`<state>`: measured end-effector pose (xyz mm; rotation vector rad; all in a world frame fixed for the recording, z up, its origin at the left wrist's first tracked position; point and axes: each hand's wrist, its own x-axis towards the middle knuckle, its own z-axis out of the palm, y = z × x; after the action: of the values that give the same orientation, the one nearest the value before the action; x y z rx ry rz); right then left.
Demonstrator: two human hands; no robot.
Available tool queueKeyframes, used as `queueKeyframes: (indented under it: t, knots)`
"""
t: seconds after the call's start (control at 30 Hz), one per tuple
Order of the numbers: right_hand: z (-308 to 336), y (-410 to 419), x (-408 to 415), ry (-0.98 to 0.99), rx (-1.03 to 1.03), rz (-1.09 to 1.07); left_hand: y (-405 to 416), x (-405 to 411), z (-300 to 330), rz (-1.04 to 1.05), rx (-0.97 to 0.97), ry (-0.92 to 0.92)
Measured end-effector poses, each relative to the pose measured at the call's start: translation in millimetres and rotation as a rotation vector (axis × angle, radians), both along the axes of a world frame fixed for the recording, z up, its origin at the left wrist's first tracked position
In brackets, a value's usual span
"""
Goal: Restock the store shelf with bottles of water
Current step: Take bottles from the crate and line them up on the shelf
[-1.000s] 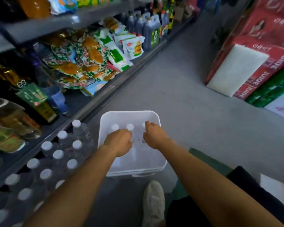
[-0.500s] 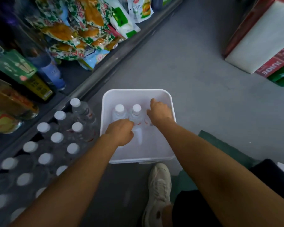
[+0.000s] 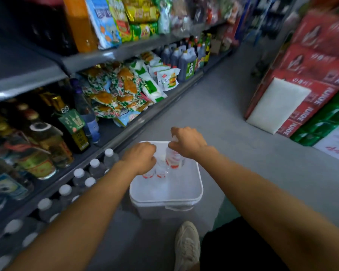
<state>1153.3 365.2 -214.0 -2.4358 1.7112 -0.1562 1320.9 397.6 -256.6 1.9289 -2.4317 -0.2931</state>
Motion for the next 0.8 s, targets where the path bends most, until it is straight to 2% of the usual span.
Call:
queueKeyframes:
  t: [0.4, 0.6, 0.8]
  knots:
    - [184.6, 22.5, 89.6, -0.124, -0.459, 0.348, 41.7, 99.1, 165.3, 0.119, -0.43, -0.063]
    - [248.5, 18.7, 158.3, -0.179, -0.564, 0.501, 64.1, 167.3, 229.4, 0.257, -0.532, -0.098]
    - [288.3, 10.7, 239.7, -0.236, -0.564, 0.621, 75.2, 240.7, 261.9, 0.379, -0.57, -0.142]
